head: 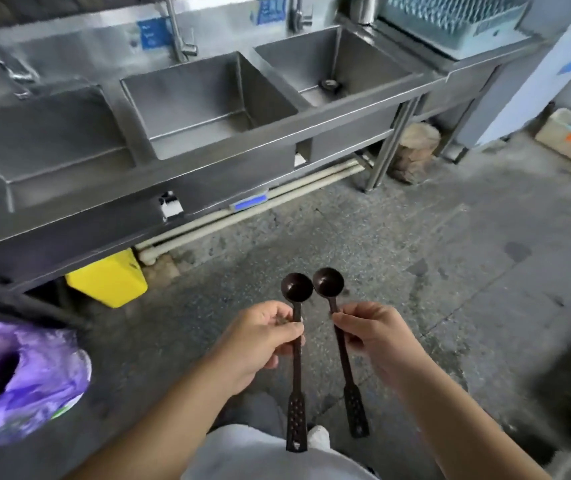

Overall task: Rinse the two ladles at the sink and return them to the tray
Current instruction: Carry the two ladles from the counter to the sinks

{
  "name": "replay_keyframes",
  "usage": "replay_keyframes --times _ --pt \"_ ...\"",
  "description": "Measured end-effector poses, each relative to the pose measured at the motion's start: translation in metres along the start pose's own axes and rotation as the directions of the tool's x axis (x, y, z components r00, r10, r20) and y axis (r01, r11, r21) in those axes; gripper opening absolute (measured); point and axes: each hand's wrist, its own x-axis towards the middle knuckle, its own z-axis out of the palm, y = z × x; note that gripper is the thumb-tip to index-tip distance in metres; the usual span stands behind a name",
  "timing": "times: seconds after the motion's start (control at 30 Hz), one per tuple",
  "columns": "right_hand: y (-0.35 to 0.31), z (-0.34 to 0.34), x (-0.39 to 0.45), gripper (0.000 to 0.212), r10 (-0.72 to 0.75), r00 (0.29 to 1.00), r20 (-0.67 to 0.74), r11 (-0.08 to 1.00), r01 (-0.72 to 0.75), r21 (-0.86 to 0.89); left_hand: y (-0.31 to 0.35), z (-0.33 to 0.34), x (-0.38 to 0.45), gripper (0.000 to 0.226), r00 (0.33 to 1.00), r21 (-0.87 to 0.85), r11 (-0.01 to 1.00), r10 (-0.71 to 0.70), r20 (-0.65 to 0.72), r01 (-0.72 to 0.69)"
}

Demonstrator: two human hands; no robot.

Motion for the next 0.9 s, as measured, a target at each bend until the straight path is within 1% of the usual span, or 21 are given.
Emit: replay_keyframes --times 0.17,0.27,0.37,0.47,0.63,0.77,0.83,0.9 --pt "-0.043 0.011 0.078 0.015 0.033 0.991 0.133 0.997 -0.022 -0.079 0.031 -0.028 0.053 0.012 0.995 -0.099 0.995 -0.004 -0.099 -0.006" --pt "-0.068 0.032 0.142 0.018 0.05 0.98 0.194 0.995 -0.032 -0.098 0.05 -0.062 0.101 0.016 0.986 -0.137 0.99 0.005 -0.165 -0.028" --pt "-0.098 0.056 0.206 0.021 0.045 0.975 0.217 0.992 -0.018 -0.126 0.075 -0.105 0.148 0.012 0.981 -0.153 0.987 0.022 -0.193 -0.052" --pt "-0.131 0.082 0.26 0.012 0.052 0.966 0.252 0.986 -0.01 -0.167 0.105 -0.146 0.188 0.01 0.975 -0.153 0.985 0.041 -0.218 -0.076" --pt "-0.184 0.122 0.339 0.014 0.037 0.948 0.317 0.979 0.03 -0.202 0.157 -0.205 0.243 0.01 0.958 -0.143 0.984 0.064 -0.28 -0.108" --pt "-0.216 0.145 0.4 0.016 0.044 0.935 0.353 0.983 0.023 -0.182 0.188 -0.238 0.288 0.018 0.95 -0.176 0.979 0.041 -0.311 -0.1" --pt "-0.23 0.155 0.433 0.021 0.056 0.933 0.355 0.989 -0.004 -0.147 0.202 -0.25 0.314 0.015 0.949 -0.201 0.976 0.017 -0.315 -0.084" --pt "-0.244 0.162 0.468 0.021 0.075 0.928 0.365 0.989 -0.024 -0.143 0.216 -0.261 0.343 0.01 0.944 -0.223 0.972 -0.001 -0.331 -0.077"
